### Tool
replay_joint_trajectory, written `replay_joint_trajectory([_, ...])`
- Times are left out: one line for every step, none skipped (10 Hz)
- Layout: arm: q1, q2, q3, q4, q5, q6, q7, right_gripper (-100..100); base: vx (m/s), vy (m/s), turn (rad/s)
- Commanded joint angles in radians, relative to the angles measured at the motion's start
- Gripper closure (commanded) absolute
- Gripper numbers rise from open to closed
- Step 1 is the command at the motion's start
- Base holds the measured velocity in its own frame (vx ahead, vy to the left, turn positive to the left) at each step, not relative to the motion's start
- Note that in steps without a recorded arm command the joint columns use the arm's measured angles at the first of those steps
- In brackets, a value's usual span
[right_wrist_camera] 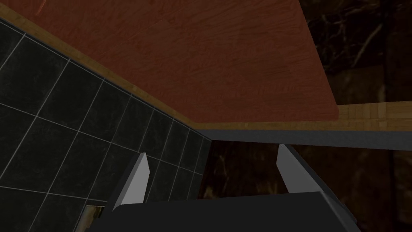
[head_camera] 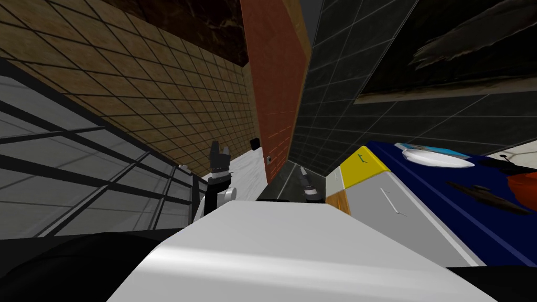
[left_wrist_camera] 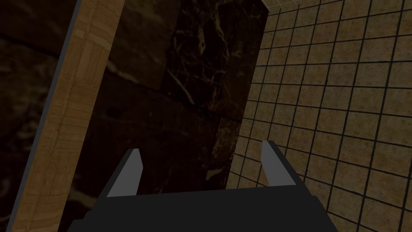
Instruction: Push the door open
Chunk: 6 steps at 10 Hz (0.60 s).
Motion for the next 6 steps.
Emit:
replay_joint_trajectory([0.004, -0.002, 0.007, 0.033, 0.026, -0.028, 0.038, -100, 0.089, -0.018, 0.009])
replay_joint_trajectory([0.007, -0.004, 0.010, 0.052, 0.041, -0.042, 0.058, -100, 0.101, 0.001, 0.015])
replay_joint_trajectory([0.010, -0.006, 0.013, 0.071, 0.057, -0.057, 0.079, -100, 0.113, -0.012, 0.009])
replay_joint_trajectory([0.013, -0.008, 0.017, 0.091, 0.072, -0.072, 0.100, -100, 0.102, -0.020, 0.012])
replay_joint_trajectory([0.016, -0.010, 0.020, 0.110, 0.088, -0.087, 0.121, -100, 0.100, -0.017, 0.011])
replay_joint_trajectory([0.019, -0.012, 0.023, 0.129, 0.103, -0.102, 0.142, -100, 0.097, -0.019, 0.010])
